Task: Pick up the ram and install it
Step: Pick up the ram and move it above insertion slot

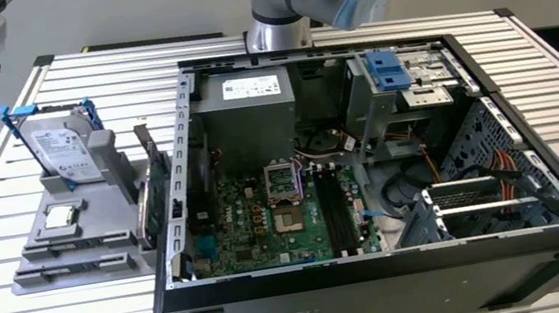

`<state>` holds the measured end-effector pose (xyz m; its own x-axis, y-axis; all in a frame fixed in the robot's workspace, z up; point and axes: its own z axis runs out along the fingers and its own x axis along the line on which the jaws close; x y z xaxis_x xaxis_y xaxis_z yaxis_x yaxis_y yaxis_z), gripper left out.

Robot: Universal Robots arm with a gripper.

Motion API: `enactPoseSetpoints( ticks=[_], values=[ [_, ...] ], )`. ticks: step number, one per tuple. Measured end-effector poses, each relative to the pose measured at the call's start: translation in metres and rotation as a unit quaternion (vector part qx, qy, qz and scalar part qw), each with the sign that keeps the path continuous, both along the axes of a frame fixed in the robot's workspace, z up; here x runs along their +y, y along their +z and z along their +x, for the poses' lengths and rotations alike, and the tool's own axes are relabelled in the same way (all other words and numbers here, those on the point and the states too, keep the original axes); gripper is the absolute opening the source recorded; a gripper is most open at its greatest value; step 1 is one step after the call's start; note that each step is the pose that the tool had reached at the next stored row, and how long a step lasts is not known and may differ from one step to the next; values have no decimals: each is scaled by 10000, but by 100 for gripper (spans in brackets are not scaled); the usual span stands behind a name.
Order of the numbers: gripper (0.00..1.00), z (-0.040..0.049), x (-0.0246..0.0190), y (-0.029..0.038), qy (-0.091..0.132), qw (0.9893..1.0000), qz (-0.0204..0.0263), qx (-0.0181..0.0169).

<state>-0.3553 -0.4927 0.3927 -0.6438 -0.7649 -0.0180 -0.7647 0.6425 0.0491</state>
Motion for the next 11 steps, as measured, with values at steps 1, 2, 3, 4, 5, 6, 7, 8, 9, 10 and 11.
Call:
enactPoseSetpoints(
  ticks=[1, 2, 3, 4, 5, 6, 7, 8, 9, 10, 11],
  values=[
    [0, 0, 0, 0, 65, 10000, 0, 0],
    [0, 0, 0, 0, 127, 9999, 0, 0],
    [0, 0, 0, 0, 188, 9998, 0, 0],
    [0, 0, 0, 0, 245, 9997, 0, 0],
    [0, 0, 0, 0, 288, 9996, 0, -1],
    [0, 0, 0, 0, 328, 9995, 0, -1],
    [0, 0, 0, 0, 359, 9994, 0, -1],
    [0, 0, 0, 0, 381, 9993, -1, 0],
    [0, 0, 0, 0, 402, 9992, -3, -1],
    [0, 0, 0, 0, 425, 9991, -4, -1],
    [0, 1, 0, 0, 450, 9990, -5, -1]
  ],
)
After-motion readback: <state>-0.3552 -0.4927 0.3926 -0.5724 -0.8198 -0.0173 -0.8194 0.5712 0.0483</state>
